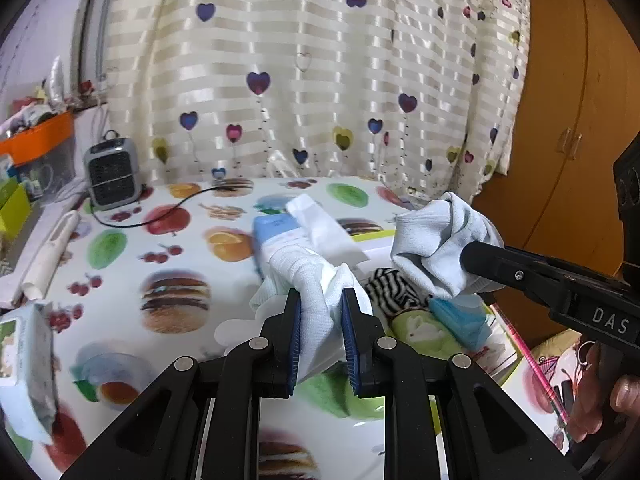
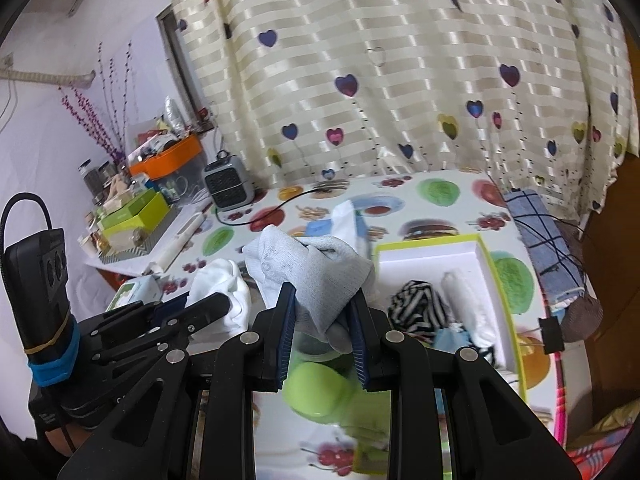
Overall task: Organize soft objects
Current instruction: 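Carry the white cloth in the left gripper and white sock in the right toward the tray, then lower the white cloth and white sock into the tray and open both grippers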
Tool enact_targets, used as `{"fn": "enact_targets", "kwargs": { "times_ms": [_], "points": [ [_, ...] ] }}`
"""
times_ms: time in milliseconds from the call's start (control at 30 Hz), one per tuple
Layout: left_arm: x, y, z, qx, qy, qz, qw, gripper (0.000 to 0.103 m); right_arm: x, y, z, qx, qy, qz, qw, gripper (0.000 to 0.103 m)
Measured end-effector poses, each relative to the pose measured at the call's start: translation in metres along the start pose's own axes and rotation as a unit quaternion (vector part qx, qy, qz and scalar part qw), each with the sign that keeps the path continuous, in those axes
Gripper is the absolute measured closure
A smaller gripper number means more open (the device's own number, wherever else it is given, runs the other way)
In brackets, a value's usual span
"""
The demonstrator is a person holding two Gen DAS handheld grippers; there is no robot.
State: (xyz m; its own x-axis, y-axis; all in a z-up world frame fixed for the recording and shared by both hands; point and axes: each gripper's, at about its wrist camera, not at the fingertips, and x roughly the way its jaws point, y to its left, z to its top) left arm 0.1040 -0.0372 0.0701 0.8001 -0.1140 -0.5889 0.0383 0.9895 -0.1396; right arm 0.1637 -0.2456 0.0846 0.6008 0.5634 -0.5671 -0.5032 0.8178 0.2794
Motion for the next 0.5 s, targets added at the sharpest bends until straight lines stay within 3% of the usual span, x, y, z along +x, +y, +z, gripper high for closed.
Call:
{"fn": "enact_targets", "kwargs": {
  "times_ms": [500],
  "points": [
    [0.053,-0.045,0.019,0.023,0.021,-0.039,0.9988,0.085,0.009,-0.084,0.006,0.063,-0.001,-0.048,0.997,0.077]
  ]
}}
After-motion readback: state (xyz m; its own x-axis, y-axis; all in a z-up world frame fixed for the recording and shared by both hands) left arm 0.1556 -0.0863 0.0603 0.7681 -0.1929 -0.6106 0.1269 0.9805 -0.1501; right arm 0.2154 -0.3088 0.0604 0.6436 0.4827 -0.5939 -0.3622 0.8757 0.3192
